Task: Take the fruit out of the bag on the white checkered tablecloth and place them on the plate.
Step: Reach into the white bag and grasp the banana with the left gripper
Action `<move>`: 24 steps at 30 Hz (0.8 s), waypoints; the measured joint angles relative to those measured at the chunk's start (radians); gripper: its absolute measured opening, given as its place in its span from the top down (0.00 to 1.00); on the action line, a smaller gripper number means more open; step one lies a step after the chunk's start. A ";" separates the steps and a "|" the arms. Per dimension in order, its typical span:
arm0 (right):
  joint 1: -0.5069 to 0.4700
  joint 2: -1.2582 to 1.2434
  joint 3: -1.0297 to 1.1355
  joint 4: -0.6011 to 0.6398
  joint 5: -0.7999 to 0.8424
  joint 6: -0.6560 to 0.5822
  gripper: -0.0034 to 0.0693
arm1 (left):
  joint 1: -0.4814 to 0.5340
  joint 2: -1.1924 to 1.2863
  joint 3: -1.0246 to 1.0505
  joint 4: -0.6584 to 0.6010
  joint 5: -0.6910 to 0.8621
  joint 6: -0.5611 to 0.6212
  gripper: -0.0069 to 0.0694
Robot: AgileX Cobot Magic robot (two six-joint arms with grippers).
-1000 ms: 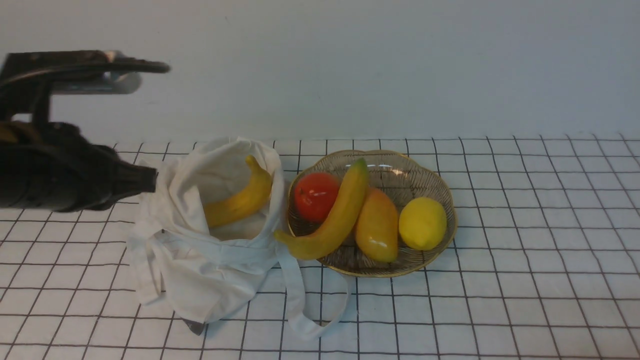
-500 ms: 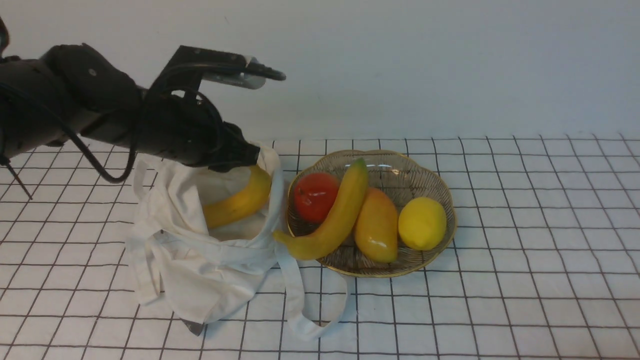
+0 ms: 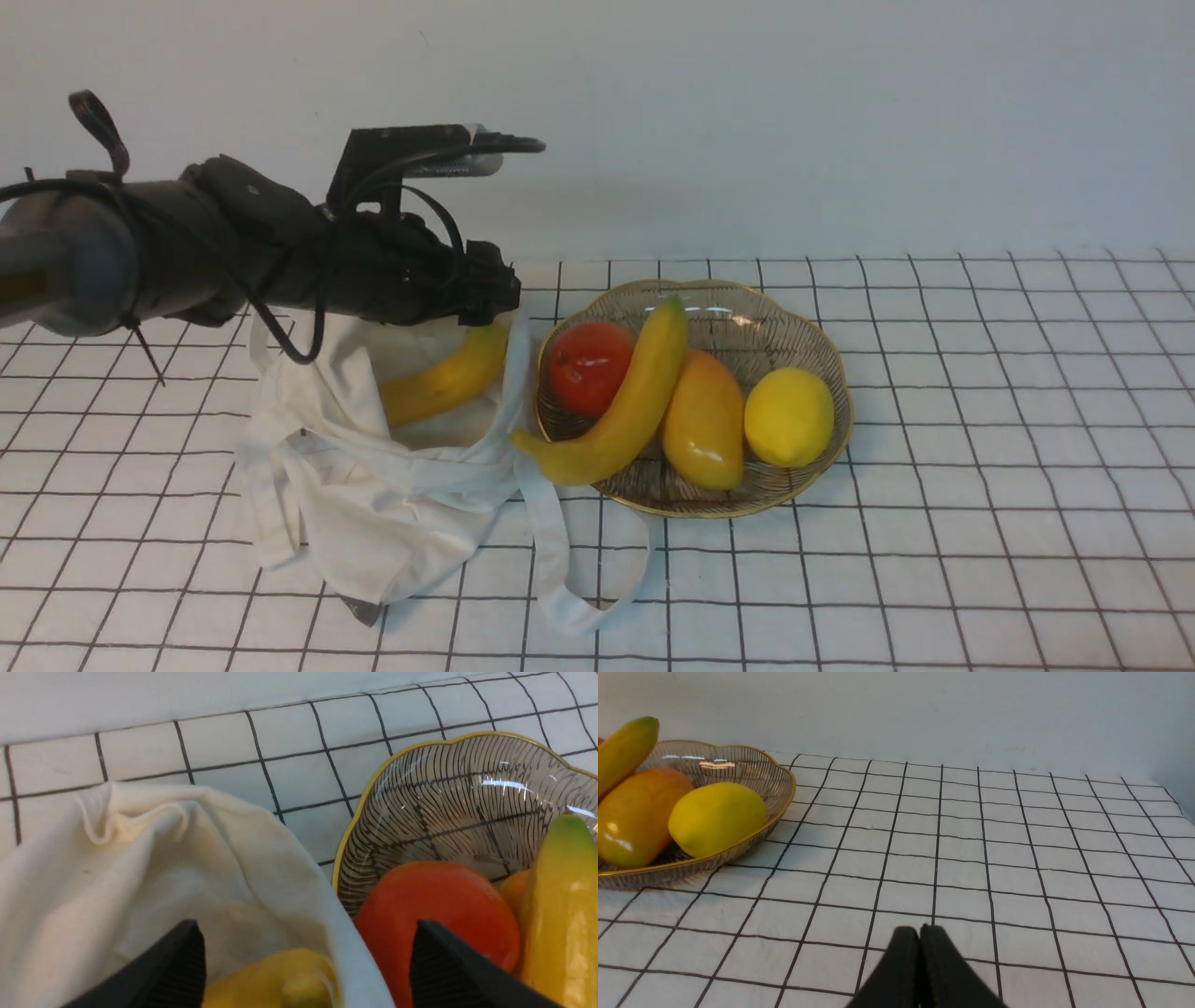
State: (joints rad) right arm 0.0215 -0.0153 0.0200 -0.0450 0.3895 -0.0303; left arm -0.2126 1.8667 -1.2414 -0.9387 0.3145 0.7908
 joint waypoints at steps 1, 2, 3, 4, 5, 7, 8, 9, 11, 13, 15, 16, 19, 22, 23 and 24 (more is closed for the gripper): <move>0.000 0.000 0.000 0.000 0.000 0.000 0.97 | 0.000 0.016 0.000 -0.022 -0.008 0.007 0.27; 0.000 0.000 0.000 0.000 0.000 0.000 0.97 | 0.000 0.018 0.000 -0.023 -0.008 0.008 0.27; 0.000 0.000 0.000 0.000 0.000 0.000 0.97 | 0.000 0.025 0.000 -0.027 -0.008 0.010 0.30; 0.000 0.000 0.000 0.000 0.000 0.000 0.97 | 0.000 0.035 0.000 -0.030 -0.008 0.019 0.39; 0.000 0.000 0.000 0.000 0.000 0.000 0.97 | 0.000 0.039 0.000 -0.031 -0.008 0.027 0.46; 0.000 0.000 0.000 0.000 0.000 0.000 0.97 | 0.000 0.042 -0.001 -0.033 -0.006 0.042 0.63; 0.000 0.000 0.000 0.000 0.000 0.000 0.97 | 0.000 0.042 -0.001 -0.035 -0.006 0.050 0.71; 0.000 0.000 0.000 0.000 0.000 0.000 0.97 | 0.000 0.037 -0.001 -0.031 -0.006 0.061 0.77; 0.000 0.000 0.000 0.000 0.000 0.000 0.97 | 0.003 0.020 -0.001 -0.012 0.001 0.075 0.78; 0.000 0.000 0.000 0.000 0.000 0.000 0.97 | 0.009 0.005 -0.001 -0.005 0.012 0.079 0.78; 0.000 0.000 0.000 0.000 0.000 0.000 0.97 | 0.027 -0.049 -0.001 0.001 0.029 0.075 0.78; 0.000 0.000 0.000 0.000 0.000 0.000 0.97 | 0.030 -0.054 -0.001 0.001 0.030 0.074 0.78; 0.000 0.000 0.000 0.000 0.000 0.000 0.97 | 0.068 -0.152 -0.001 -0.008 0.052 0.047 0.78; 0.000 0.000 0.000 0.000 0.000 0.000 0.97 | 0.087 -0.198 -0.001 -0.021 0.060 0.014 0.78; 0.000 0.000 0.000 0.000 0.000 0.000 0.97 | 0.112 -0.228 -0.001 -0.036 0.073 -0.018 0.78; 0.000 0.000 0.000 0.000 0.000 0.000 0.97 | 0.121 -0.237 -0.001 -0.043 0.077 -0.029 0.78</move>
State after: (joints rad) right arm 0.0215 -0.0153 0.0200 -0.0450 0.3895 -0.0303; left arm -0.0920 1.6294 -1.2427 -0.9816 0.3916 0.7622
